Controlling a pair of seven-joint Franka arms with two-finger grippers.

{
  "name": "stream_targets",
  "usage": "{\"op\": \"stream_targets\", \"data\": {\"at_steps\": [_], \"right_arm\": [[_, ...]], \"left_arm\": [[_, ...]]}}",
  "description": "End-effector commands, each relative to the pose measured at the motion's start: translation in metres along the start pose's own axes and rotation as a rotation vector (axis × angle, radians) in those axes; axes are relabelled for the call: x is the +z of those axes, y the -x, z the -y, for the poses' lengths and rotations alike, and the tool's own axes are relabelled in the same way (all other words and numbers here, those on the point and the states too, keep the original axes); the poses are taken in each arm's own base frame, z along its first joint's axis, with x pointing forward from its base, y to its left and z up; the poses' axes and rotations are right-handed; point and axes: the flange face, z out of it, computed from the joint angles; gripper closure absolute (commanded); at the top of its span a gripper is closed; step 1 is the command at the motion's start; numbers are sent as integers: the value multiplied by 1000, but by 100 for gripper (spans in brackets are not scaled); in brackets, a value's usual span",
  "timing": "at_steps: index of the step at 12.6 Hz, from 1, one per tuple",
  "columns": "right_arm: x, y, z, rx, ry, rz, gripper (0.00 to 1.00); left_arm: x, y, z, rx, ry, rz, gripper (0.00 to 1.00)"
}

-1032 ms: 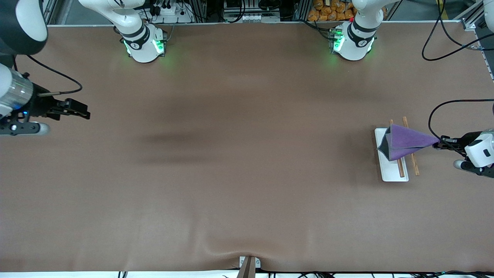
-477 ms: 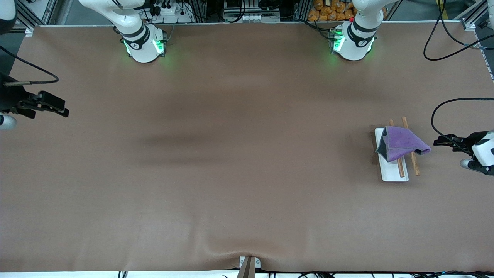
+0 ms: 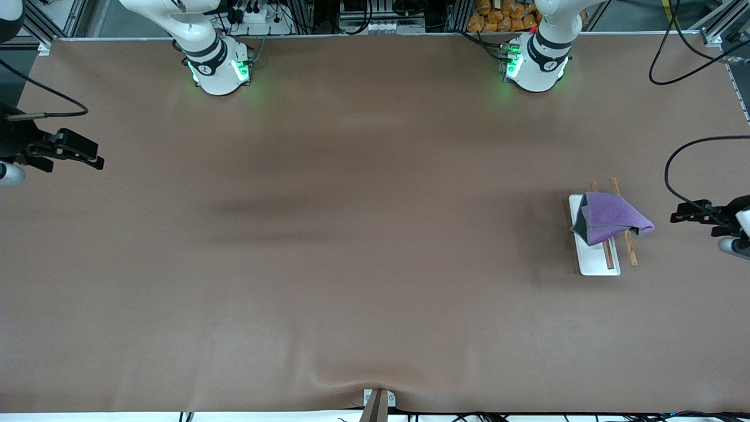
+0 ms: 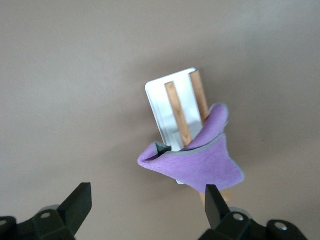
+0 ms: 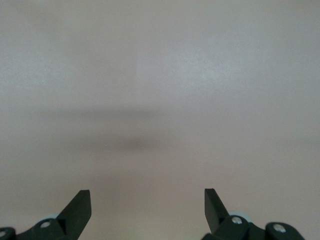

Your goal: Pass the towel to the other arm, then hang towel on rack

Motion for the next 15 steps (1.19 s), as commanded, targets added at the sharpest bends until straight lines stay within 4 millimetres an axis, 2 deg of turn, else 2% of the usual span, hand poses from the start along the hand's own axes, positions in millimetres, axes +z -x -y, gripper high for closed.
{"op": "stream_targets", "data": {"at_steps": [1, 3, 6, 10, 13, 15], "right_arm": [[1, 23, -2, -11, 11, -25, 0], [-4, 20, -2, -15, 19, -37, 0], [-18, 14, -3, -15, 52, -63, 0], [-23, 9, -2, -15, 53, -74, 0], [-23, 9, -4, -12, 53, -74, 0], [-23, 9, -4, -13, 51, -74, 0]], "left_arm": [[-48, 7, -32, 21, -17, -34, 0], [-81, 6, -54, -39, -26, -57, 0], [-120, 5, -106, -162, -48, -88, 0], [-145, 4, -160, -263, -46, -109, 0], [-168, 14, -200, -306, -62, -116, 0], [-174, 20, -212, -307, -69, -104, 0]]}}
